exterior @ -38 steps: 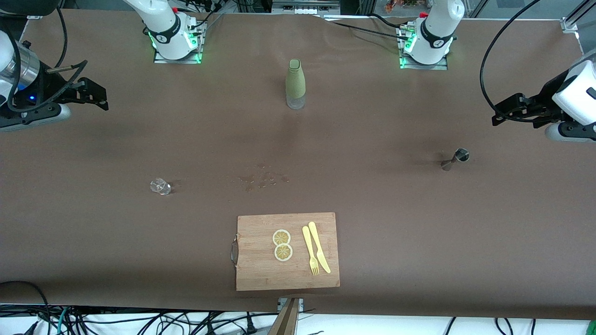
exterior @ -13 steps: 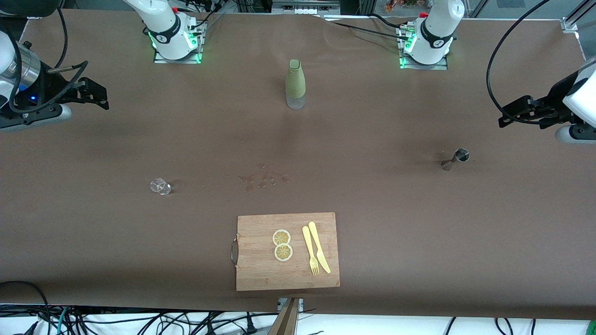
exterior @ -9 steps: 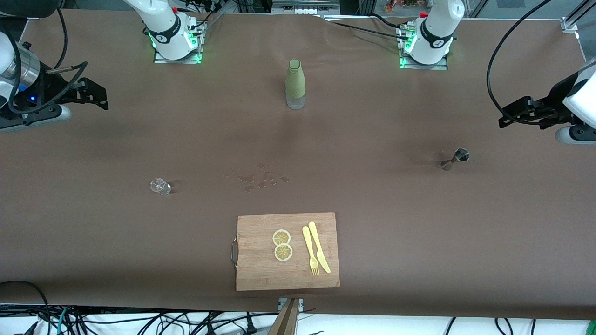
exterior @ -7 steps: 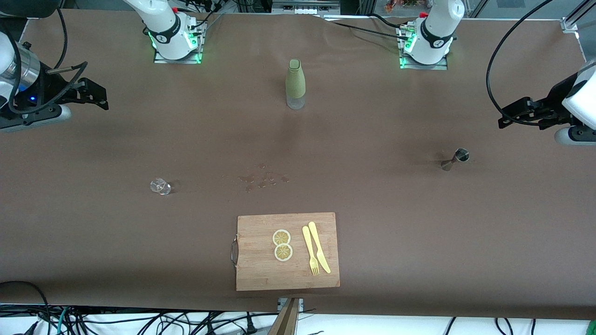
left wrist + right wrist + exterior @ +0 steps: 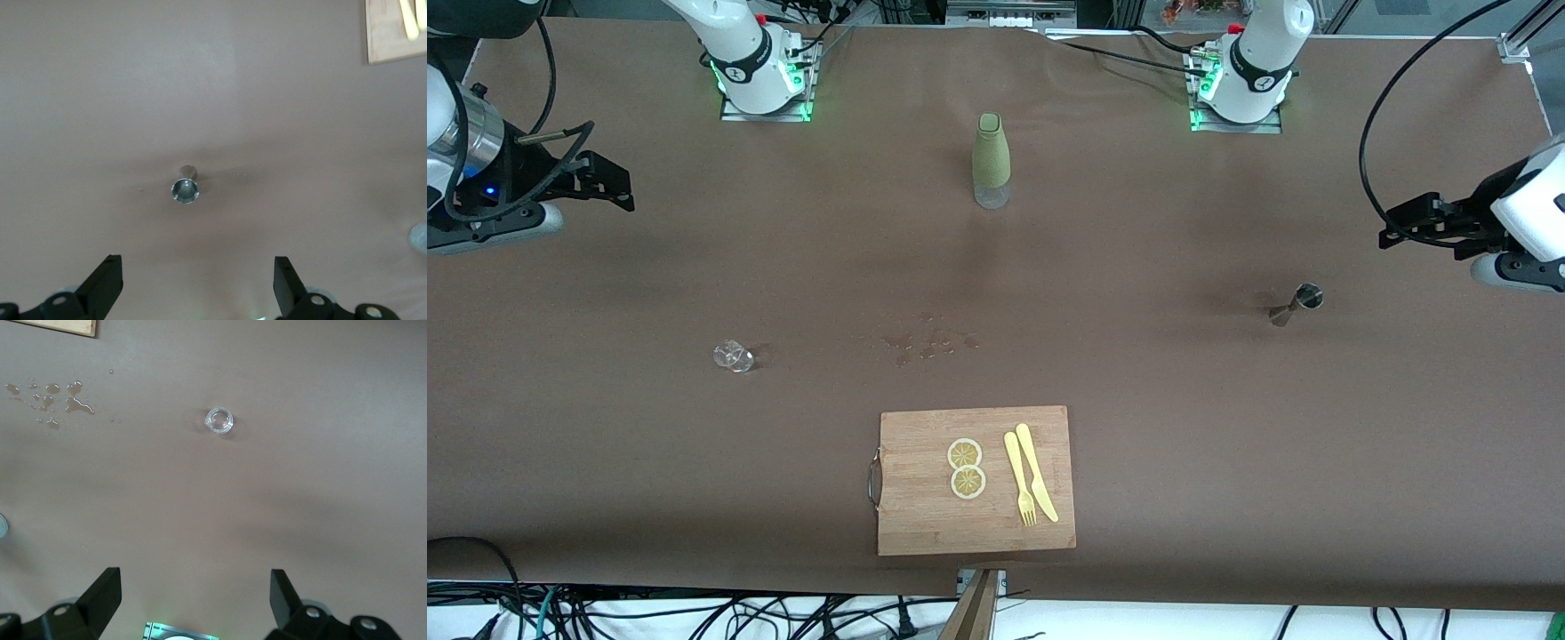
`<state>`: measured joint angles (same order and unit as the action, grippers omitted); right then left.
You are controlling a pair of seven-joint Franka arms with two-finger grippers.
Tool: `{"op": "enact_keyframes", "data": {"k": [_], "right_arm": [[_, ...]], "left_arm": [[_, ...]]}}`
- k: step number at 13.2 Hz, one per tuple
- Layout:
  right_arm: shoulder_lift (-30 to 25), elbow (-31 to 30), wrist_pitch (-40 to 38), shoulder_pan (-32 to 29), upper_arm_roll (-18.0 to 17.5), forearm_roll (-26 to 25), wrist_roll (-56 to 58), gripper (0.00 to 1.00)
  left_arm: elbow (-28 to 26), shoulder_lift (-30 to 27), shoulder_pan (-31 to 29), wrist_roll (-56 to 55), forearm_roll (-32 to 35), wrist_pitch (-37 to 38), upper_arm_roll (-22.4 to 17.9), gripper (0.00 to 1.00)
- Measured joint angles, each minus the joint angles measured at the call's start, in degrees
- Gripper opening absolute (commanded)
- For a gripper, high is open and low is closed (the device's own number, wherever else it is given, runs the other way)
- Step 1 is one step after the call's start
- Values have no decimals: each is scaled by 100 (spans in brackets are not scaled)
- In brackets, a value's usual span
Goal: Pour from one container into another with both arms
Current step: 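Lower the left gripper to the steel jigger while the right gripper approaches the beaker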
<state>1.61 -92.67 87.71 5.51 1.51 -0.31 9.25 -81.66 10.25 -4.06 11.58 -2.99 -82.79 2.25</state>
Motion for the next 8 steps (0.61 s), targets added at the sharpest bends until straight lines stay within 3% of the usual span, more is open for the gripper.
{"op": "enact_keyframes", "data": {"k": [4, 8], "right_arm": [[9, 0, 0, -1, 7, 1, 0, 99], [41, -1, 1, -1, 7, 20, 289, 99]], "left_arm": [[-98, 296, -655, 2262, -537, 63, -104, 100], [-260, 569, -778, 4705, -1298, 396, -731, 100]]}}
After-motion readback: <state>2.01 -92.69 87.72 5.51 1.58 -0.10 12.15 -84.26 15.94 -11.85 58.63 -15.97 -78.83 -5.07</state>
